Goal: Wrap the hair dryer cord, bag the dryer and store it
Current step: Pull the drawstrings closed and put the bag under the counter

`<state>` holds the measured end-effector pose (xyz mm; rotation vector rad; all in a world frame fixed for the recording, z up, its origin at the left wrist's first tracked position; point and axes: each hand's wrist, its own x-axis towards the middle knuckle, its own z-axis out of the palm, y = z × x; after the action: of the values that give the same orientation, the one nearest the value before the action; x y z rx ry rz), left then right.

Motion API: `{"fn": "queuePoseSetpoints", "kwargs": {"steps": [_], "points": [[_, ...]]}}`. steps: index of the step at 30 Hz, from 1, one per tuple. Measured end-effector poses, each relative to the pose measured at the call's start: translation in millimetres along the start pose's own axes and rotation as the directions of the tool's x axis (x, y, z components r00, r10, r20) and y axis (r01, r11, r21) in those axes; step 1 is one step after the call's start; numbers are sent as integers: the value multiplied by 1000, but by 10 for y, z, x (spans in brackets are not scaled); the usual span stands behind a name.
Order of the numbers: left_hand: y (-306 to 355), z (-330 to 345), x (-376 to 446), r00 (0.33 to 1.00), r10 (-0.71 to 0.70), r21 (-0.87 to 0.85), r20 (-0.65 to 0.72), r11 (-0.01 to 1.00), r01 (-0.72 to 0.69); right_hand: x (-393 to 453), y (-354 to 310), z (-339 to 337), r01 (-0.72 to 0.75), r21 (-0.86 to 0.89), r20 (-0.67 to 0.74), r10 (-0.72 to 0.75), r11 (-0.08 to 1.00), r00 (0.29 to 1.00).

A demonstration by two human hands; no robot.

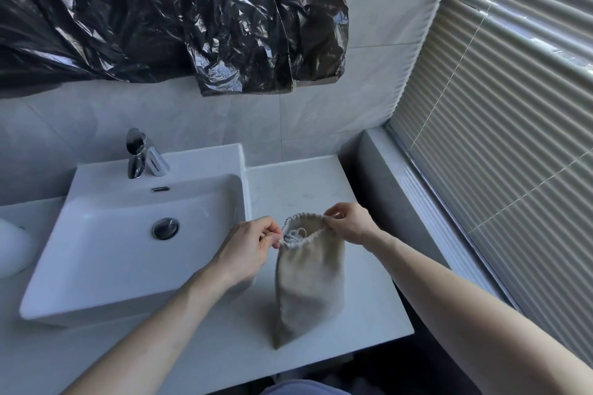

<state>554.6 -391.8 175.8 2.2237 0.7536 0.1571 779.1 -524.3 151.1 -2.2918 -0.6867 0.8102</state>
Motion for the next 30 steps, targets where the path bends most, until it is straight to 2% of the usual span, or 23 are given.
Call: {"fn": "queuePoseSetpoints", "kwargs": {"steps": [2, 4, 7, 10, 12, 13, 14, 16, 17, 18, 20, 22, 25, 27, 29, 30], "points": [[20, -86, -86, 1000, -16, -42, -22, 999, 15, -58, 8, -99, 108, -65, -37, -110, 992, 993], [85, -148, -214, 999, -28, -118, 21, 993, 30, -107, 38, -192, 213, -52, -65, -216, 976, 974], [242, -89, -392, 967, 23, -174, 254, 985, 22, -137, -5, -278, 346, -4, -52, -345, 938, 937], [382, -23, -375, 872, 92, -201, 481, 980, 7, -135, -159, -316, 419, 104, 2, -421, 902, 907], [434, -35, -240, 831, 96, -234, 548, 971, 42, -126, -237, -324, 448, 112, 39, -454, 887, 890], [446, -45, -153, 841, 87, -242, 534, 969, 53, -116, -256, -328, 453, 114, 50, -460, 884, 886], [445, -62, -51, 881, 73, -232, 467, 972, 42, -101, -269, -334, 459, 113, 53, -467, 881, 883], [403, -101, 168, 976, 33, -113, 214, 994, -9, -86, -292, -336, 461, 124, 55, -470, 879, 881], [394, -117, 261, 991, 22, -51, 133, 999, -16, -91, -307, -334, 456, 129, 58, -466, 880, 883], [392, -113, 340, 991, 4, -11, 135, 1000, -2, -101, -318, -324, 451, 139, 62, -462, 882, 885], [413, -36, 465, 974, -35, 25, 224, 999, 30, -125, -325, -299, 449, 152, 41, -459, 881, 887], [432, 106, 568, 972, -30, 36, 232, 999, 22, -174, -296, -288, 441, 159, 1, -447, 883, 895], [430, 246, 674, 989, -68, -58, 134, 995, 77, -416, -165, -245, 340, 171, -88, -330, 925, 940], [373, 278, 729, 987, -140, -149, 84, 977, 151, -704, -50, -169, 165, 201, -124, -142, 965, 982], [352, 296, 756, 968, -228, -348, 104, 904, 250, -1020, 18, -19, -27, 214, -5, 29, 976, 1000], [400, 303, 749, 957, -260, -476, 130, 830, 290, -1140, 38, 91, -86, 201, 68, 74, 976, 995]]}}
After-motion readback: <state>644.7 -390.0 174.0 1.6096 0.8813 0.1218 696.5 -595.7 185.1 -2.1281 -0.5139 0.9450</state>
